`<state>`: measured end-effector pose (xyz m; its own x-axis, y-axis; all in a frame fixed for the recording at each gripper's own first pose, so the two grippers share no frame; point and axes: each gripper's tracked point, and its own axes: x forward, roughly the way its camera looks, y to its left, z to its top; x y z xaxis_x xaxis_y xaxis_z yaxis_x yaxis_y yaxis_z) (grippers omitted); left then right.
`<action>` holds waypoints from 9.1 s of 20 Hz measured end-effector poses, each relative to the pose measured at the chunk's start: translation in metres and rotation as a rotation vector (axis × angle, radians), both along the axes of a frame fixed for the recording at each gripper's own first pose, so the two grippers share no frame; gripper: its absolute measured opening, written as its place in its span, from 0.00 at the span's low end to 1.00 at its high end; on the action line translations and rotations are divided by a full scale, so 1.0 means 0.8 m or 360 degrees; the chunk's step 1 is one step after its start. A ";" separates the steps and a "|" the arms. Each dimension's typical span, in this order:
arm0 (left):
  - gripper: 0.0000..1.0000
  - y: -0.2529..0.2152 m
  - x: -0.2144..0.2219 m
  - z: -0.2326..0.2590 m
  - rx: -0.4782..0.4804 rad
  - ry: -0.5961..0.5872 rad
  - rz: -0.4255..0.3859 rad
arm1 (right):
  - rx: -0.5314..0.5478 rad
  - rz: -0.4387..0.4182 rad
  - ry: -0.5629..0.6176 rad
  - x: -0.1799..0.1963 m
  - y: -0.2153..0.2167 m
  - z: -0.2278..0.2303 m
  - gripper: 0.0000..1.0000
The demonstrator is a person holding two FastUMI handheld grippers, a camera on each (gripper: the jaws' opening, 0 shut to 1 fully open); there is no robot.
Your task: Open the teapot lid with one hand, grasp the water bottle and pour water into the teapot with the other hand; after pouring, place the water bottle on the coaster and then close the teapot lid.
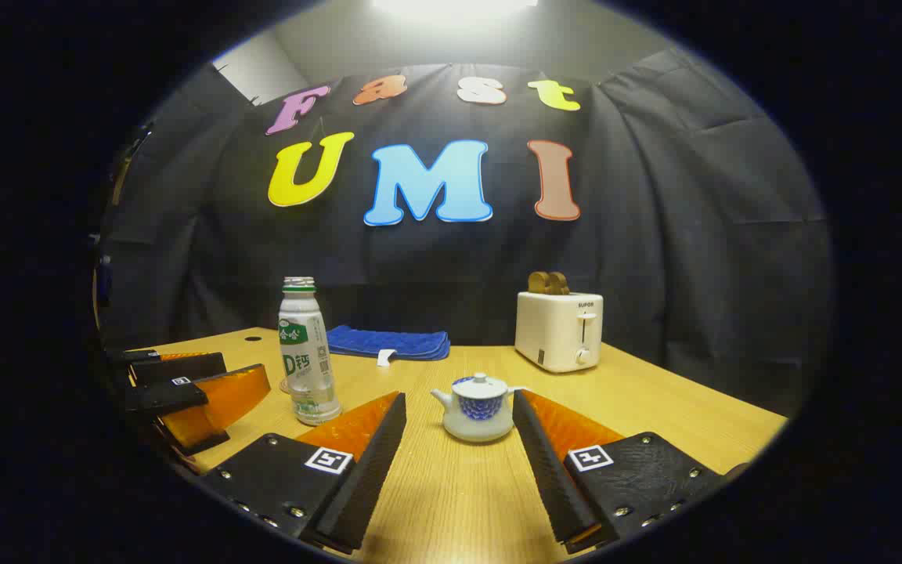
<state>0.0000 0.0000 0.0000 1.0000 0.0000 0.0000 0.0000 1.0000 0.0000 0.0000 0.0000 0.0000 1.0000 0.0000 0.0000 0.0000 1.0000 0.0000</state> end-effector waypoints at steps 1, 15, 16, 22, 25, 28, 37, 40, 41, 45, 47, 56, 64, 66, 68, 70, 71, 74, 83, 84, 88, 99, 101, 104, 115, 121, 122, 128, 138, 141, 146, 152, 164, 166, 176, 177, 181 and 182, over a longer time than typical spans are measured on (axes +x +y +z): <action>1.00 0.001 -0.009 0.007 0.0025 -0.0034 0.0017 | 0.0035 0.0042 0.0042 -0.004 0.013 -0.013 0.85; 1.00 -0.002 0.018 0.008 0.0051 -0.0038 0.0045 | 0.0166 0.0051 0.0113 0.023 0.011 -0.016 0.96; 1.00 -0.002 0.030 0.006 0.0039 -0.0014 0.0028 | 0.0222 0.0038 0.0180 0.041 -0.001 -0.021 0.95; 1.00 0.012 0.068 0.042 0.0066 -0.0058 0.0036 | 0.0049 -0.0047 0.0209 0.140 -0.035 -0.008 0.86; 1.00 0.014 0.084 0.043 0.0077 -0.0050 0.0027 | 0.0021 -0.0089 0.0270 0.163 -0.042 -0.018 0.65; 0.90 0.016 0.090 0.039 0.0118 -0.0034 0.0035 | 0.0021 -0.0073 0.0302 0.169 -0.035 -0.027 0.40; 1.00 0.012 0.099 0.033 0.0116 -0.0027 0.0035 | -0.0060 -0.0024 0.0151 0.163 -0.028 0.007 0.10; 1.00 0.001 0.116 0.026 0.0124 0.0006 0.0015 | -0.0074 0.0066 0.0145 0.146 -0.006 0.003 0.10; 1.00 -0.002 0.121 0.025 0.0121 0.0017 0.0008 | -0.0083 0.0070 0.0139 0.145 -0.006 0.004 0.10; 1.00 -0.002 0.145 0.005 0.0098 0.0097 0.0034 | -0.0059 0.0083 0.0114 0.143 -0.007 0.008 0.10; 0.92 -0.004 0.169 -0.010 0.0055 0.0165 0.0006 | -0.0047 0.0096 0.0083 0.139 -0.009 0.014 0.10; 0.79 -0.006 0.168 -0.005 0.0272 0.0210 -0.0047 | -0.0010 0.0131 -0.0014 -0.008 -0.002 0.024 0.10; 0.82 -0.080 0.186 0.017 0.1063 0.0107 -0.0180 | 0.0082 0.0111 0.0014 -0.101 -0.008 0.005 0.10; 0.82 -0.094 0.196 0.006 0.1250 0.0137 -0.0236 | 0.0102 0.0094 0.0031 -0.107 -0.017 -0.002 0.10; 0.73 -0.101 0.203 0.000 0.1352 0.0146 -0.0255 | 0.0123 0.0072 0.0022 -0.109 -0.026 0.000 0.10; 0.82 -0.104 0.203 -0.002 0.1416 0.0144 -0.0257 | 0.0137 0.0049 0.0018 -0.110 -0.032 0.000 0.10; 0.82 -0.104 0.202 -0.002 0.1465 0.0144 -0.0258 | 0.0143 0.0039 0.0025 -0.110 -0.037 -0.003 0.10; 0.82 -0.107 0.200 0.000 0.1653 0.0118 -0.0266 | 0.0168 0.0029 0.0031 -0.110 -0.044 -0.006 0.10; 0.82 -0.124 0.214 -0.011 0.2083 0.0018 -0.0251 | 0.0213 0.0014 0.0034 -0.109 -0.053 -0.008 0.10; 0.82 -0.128 0.216 -0.008 0.2107 0.0004 -0.0251 | 0.0213 0.0013 0.0035 -0.111 -0.054 -0.009 0.10; 0.83 -0.135 0.220 -0.009 0.2238 -0.0020 -0.0258 | 0.0238 0.0023 0.0015 -0.113 -0.053 -0.004 0.10; 0.82 -0.139 0.226 0.005 0.2571 -0.0121 -0.0233 | 0.0232 0.0029 0.0020 -0.111 -0.055 -0.005 0.10; 0.82 -0.138 0.227 0.005 0.2614 -0.0127 -0.0243 | 0.0230 0.0019 0.0014 -0.113 -0.057 -0.005 0.10; 0.82 -0.134 0.229 0.009 0.2713 -0.0149 -0.0218 | 0.0231 0.0016 0.0005 -0.116 -0.059 -0.002 0.10; 0.78 -0.135 0.230 0.015 0.2833 -0.0192 -0.0254 | 0.0229 0.0012 0.0007 -0.117 -0.060 -0.003 0.10; 0.78 -0.137 0.230 0.018 0.2875 -0.0224 -0.0248 | 0.0230 0.0007 0.0009 -0.117 -0.061 -0.003 0.10; 0.78 -0.136 0.231 0.019 0.2889 -0.0230 -0.0234 | 0.0227 0.0006 0.0002 -0.118 -0.060 -0.002 0.10; 0.78 -0.135 0.234 0.023 0.2943 -0.0250 -0.0226 | 0.0223 0.0008 0.0004 -0.119 -0.060 -0.001 0.10; 0.72 -0.138 0.235 0.031 0.3051 -0.0300 -0.0205 | 0.0242 0.0008 -0.0034 -0.124 -0.063 0.004 0.10; 0.77 -0.138 0.234 0.033 0.3094 -0.0305 -0.0192 | 0.0245 0.0004 -0.0042 -0.123 -0.066 0.006 0.10; 0.77 -0.142 0.239 0.036 0.3172 -0.0318 -0.0205 | 0.0233 0.0012 -0.0052 -0.124 -0.063 0.009 0.10; 0.77 -0.147 0.242 0.040 0.3257 -0.0352 -0.0221 | 0.0224 0.0013 -0.0048 -0.124 -0.063 0.009 0.10; 0.82 -0.152 0.245 0.049 0.3408 -0.0431 -0.0213 | 0.0251 0.0014 -0.0056 -0.129 -0.064 0.009 0.10; 0.82 -0.150 0.247 0.049 0.3419 -0.0445 -0.0214 | 0.0243 0.0014 -0.0061 -0.129 -0.065 0.010 0.10; 0.82 -0.152 0.247 0.049 0.3396 -0.0472 -0.0216 | 0.0237 0.0027 -0.0054 -0.129 -0.062 0.008 0.10; 0.77 -0.153 0.246 0.047 0.3370 -0.0462 -0.0225 | 0.0236 0.0026 -0.0053 -0.129 -0.062 0.007 0.10; 0.83 -0.150 0.249 0.041 0.3222 -0.0382 -0.0298 | 0.0223 0.0018 -0.0041 -0.125 -0.064 0.006 0.10; 0.83 -0.149 0.249 0.039 0.3180 -0.0369 -0.0321 | 0.0222 0.0007 -0.0051 -0.127 -0.067 0.008 0.10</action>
